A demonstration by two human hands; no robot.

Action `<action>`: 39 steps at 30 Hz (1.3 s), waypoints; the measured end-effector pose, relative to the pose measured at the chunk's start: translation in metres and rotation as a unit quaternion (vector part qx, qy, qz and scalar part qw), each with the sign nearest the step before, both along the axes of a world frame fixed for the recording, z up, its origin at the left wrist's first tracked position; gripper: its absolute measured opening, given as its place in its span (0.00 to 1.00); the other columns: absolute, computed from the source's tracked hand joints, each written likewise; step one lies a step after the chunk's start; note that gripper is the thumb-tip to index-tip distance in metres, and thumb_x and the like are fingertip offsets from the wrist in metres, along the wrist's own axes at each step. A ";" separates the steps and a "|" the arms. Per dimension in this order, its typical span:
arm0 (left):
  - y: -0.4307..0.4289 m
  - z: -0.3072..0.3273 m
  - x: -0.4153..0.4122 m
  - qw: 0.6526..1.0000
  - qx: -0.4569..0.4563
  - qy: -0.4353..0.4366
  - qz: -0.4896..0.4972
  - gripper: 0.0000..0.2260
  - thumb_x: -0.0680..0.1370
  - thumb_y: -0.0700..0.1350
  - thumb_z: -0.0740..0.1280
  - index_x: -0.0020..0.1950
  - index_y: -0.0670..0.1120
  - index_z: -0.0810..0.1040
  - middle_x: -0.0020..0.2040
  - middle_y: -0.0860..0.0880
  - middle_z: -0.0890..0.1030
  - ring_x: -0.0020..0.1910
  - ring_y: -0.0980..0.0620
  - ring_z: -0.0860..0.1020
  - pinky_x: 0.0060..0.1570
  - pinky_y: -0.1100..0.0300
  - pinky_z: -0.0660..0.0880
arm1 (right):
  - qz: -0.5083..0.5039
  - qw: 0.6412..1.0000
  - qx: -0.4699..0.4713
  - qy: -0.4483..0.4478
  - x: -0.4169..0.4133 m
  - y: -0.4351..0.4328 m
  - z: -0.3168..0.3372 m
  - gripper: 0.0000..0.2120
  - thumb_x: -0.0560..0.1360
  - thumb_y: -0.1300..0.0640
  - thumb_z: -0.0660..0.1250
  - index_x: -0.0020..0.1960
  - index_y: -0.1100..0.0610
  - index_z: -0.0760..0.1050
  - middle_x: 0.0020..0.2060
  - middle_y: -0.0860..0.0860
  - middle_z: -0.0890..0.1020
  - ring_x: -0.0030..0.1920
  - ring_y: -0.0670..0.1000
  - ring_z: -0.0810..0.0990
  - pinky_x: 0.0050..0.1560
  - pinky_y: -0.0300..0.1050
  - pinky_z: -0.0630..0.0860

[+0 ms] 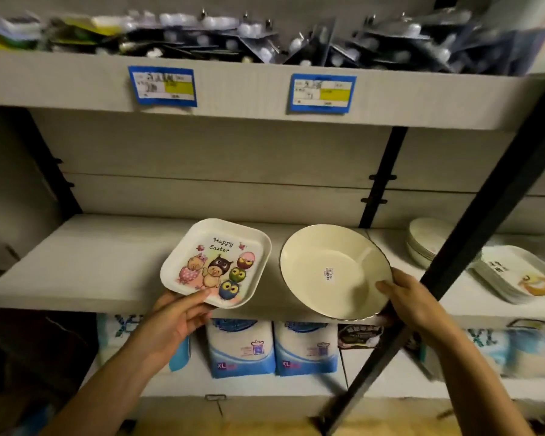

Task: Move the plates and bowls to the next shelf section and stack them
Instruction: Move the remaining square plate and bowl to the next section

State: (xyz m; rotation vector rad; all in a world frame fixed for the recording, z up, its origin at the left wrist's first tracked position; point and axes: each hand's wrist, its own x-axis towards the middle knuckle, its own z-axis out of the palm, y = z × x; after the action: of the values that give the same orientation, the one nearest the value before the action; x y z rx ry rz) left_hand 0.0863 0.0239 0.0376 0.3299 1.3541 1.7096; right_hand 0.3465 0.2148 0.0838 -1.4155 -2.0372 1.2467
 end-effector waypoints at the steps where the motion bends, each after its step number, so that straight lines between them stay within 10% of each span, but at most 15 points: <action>1: 0.001 0.002 0.012 1.000 -0.001 0.000 0.001 0.12 0.75 0.33 0.62 0.52 0.47 0.77 0.39 0.49 0.86 0.34 0.54 0.83 0.27 0.65 0.77 | -0.005 1.000 -0.008 0.003 0.010 0.001 0.001 0.06 0.79 0.61 0.56 0.54 0.56 0.69 0.36 0.57 0.77 0.33 0.54 0.77 0.37 0.50 0.77; 18: 0.056 0.004 0.193 0.999 -0.047 0.017 -0.010 0.13 0.75 0.33 0.63 0.54 0.48 0.76 0.46 0.48 0.83 0.42 0.50 0.80 0.28 0.61 0.75 | 0.040 0.998 -0.036 -0.012 0.204 0.054 -0.013 0.08 0.79 0.61 0.57 0.51 0.61 0.74 0.24 0.51 0.75 0.23 0.47 0.72 0.31 0.44 0.68; 28: 0.117 -0.012 0.343 0.996 -0.058 0.013 0.061 0.13 0.76 0.32 0.61 0.50 0.50 0.73 0.47 0.44 0.78 0.22 0.57 0.77 0.23 0.62 0.73 | 0.093 0.995 -0.022 -0.003 0.334 0.175 -0.005 0.08 0.78 0.64 0.57 0.47 0.56 0.73 0.21 0.52 0.74 0.22 0.49 0.70 0.26 0.42 0.67; 34: 0.157 -0.005 0.402 0.996 -0.063 0.012 0.064 0.18 0.74 0.33 0.65 0.62 0.47 0.71 0.56 0.43 0.79 0.43 0.49 0.77 0.32 0.58 0.74 | 0.099 0.995 -0.022 -0.006 0.367 0.242 -0.016 0.06 0.77 0.63 0.59 0.45 0.63 0.74 0.29 0.56 0.77 0.26 0.50 0.73 0.30 0.43 0.69; 39: 0.194 0.000 0.423 0.996 -0.059 0.029 0.052 0.17 0.74 0.32 0.65 0.59 0.48 0.73 0.53 0.43 0.81 0.38 0.52 0.81 0.30 0.60 0.78 | 0.111 0.994 -0.020 -0.004 0.348 0.284 -0.012 0.04 0.78 0.65 0.56 0.51 0.65 0.68 0.26 0.57 0.80 0.24 0.50 0.75 0.28 0.42 0.68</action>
State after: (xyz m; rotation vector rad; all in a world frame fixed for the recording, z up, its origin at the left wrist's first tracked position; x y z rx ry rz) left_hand 0.5089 0.2183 0.0372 0.2476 1.5323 1.7071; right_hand 0.6948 0.4989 0.0720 -1.2398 -2.2359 1.3771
